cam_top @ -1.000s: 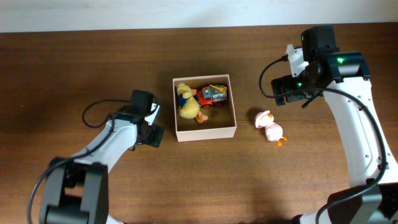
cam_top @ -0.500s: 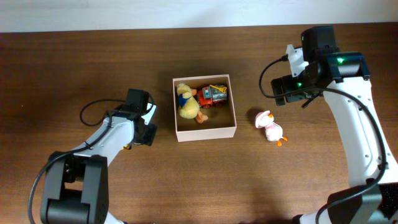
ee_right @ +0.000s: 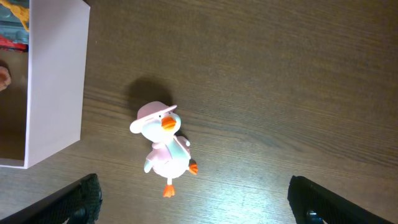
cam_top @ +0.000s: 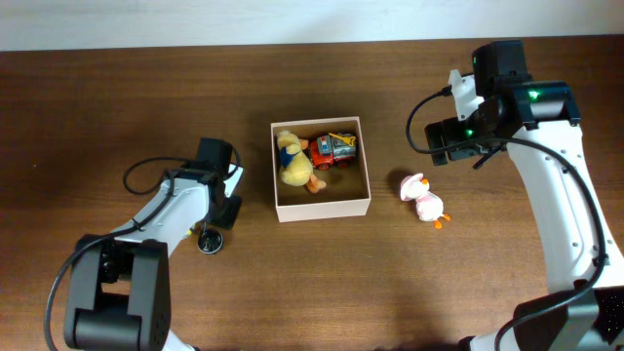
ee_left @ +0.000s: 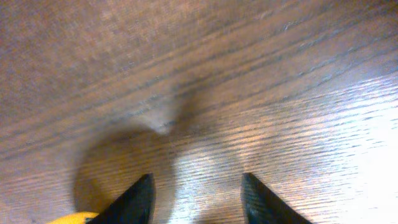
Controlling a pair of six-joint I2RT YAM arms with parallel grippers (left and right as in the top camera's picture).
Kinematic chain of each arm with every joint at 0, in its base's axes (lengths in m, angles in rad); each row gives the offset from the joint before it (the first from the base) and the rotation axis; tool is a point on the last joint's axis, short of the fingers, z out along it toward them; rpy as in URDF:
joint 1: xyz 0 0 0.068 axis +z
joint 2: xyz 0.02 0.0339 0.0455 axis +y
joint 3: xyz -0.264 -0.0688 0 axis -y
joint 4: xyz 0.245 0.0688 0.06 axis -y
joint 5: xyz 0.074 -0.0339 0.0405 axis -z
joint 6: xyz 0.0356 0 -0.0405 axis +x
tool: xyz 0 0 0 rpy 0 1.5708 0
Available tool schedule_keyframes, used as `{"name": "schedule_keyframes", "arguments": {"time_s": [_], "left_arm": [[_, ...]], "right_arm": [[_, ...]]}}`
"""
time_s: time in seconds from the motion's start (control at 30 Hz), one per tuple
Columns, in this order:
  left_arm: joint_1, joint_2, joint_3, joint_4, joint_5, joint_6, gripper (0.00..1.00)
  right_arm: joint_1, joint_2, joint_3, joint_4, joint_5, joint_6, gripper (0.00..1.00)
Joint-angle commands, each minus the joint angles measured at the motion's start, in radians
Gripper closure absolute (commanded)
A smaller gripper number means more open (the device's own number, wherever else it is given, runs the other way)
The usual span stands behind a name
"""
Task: Pack container
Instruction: 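Lower the left gripper and close it on the black wheel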
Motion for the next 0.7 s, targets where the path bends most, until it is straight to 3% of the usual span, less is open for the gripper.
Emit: {"name": "schedule_keyframes", "arguments": {"time_s": [0.0,0.1,0.37,0.67], "left_arm": [[0.006,-0.001,0.039,0.000,-0.007,0.000,0.23],[0.006,-0.002,0.040,-0.014,-0.007,-0.009,0.13],[0.006,-0.013,0.040,-0.160,0.007,-0.116,0.13],[0.006,-0.015,0.040,-0.222,0.069,-0.129,0.13]], "right_arm": [[-0.005,-0.004,0.010,0.000,0.012,0.009,0.01],[-0.005,-0.004,0.010,0.000,0.012,0.009,0.01],[-0.005,-0.004,0.010,0.000,0.012,0.009,0.01],[-0.005,-0.004,0.010,0.000,0.012,0.009,0.01]]}}
